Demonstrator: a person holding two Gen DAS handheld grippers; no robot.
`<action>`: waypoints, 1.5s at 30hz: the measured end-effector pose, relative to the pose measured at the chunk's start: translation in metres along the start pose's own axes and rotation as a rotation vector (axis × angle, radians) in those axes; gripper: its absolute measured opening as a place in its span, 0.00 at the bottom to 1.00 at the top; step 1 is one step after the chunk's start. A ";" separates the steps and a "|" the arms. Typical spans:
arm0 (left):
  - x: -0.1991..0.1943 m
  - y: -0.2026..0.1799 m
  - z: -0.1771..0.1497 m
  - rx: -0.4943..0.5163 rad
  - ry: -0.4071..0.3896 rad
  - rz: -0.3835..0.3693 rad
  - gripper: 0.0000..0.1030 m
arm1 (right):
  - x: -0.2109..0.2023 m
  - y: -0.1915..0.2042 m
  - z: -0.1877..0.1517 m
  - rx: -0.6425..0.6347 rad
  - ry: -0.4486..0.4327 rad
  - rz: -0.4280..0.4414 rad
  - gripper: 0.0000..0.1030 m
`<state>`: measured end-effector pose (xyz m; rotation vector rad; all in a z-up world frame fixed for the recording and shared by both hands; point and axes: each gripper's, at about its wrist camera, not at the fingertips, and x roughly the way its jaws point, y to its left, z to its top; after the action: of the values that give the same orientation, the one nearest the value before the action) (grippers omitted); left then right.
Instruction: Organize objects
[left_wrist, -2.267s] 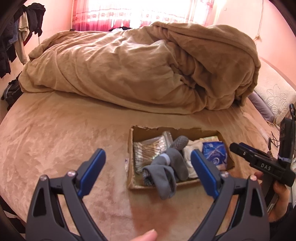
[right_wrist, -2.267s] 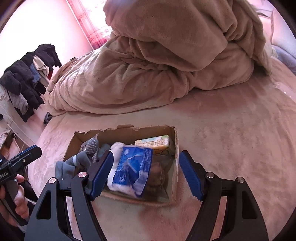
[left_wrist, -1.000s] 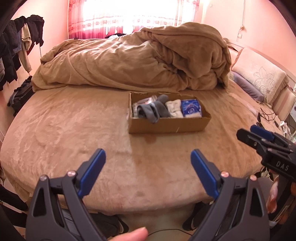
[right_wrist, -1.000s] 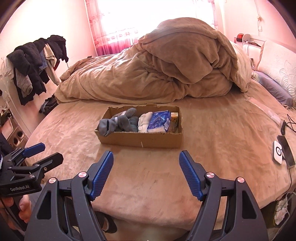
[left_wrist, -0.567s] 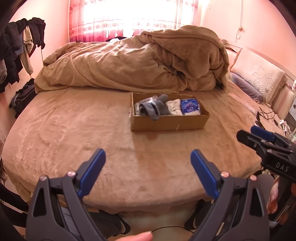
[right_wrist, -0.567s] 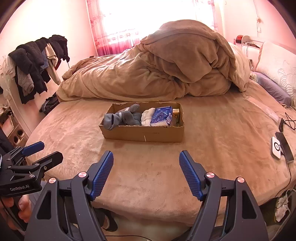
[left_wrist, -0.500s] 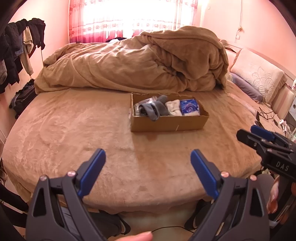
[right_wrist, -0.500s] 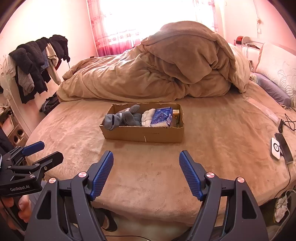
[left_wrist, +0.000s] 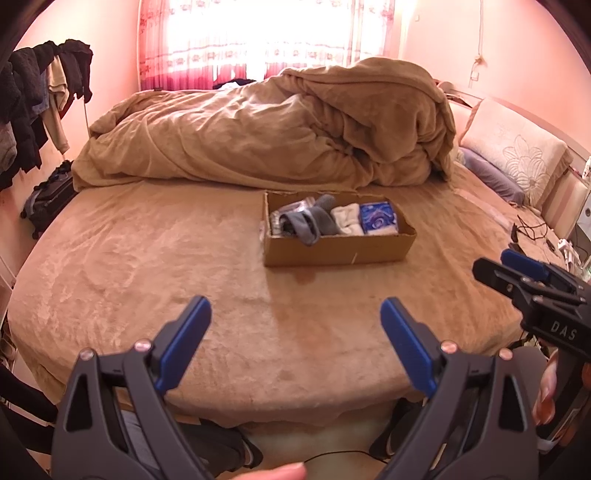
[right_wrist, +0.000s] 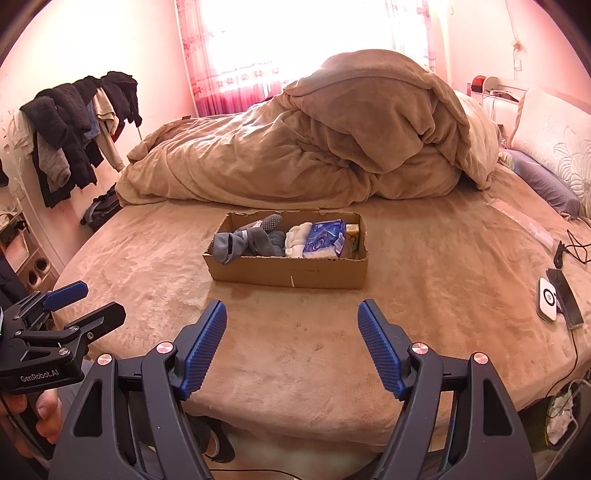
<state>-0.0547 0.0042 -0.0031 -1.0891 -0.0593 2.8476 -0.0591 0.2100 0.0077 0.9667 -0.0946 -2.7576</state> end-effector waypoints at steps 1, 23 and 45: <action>0.000 0.000 0.000 0.000 -0.001 0.000 0.91 | 0.000 0.000 0.000 0.000 0.000 0.000 0.74; -0.002 0.001 0.003 -0.008 -0.007 0.004 0.91 | -0.001 -0.004 0.001 0.007 0.002 -0.004 0.74; 0.003 0.002 0.004 -0.011 -0.004 -0.002 0.91 | 0.001 -0.007 0.003 0.011 0.013 -0.007 0.74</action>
<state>-0.0593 0.0027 -0.0022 -1.0848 -0.0761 2.8506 -0.0630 0.2167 0.0078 0.9896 -0.1037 -2.7598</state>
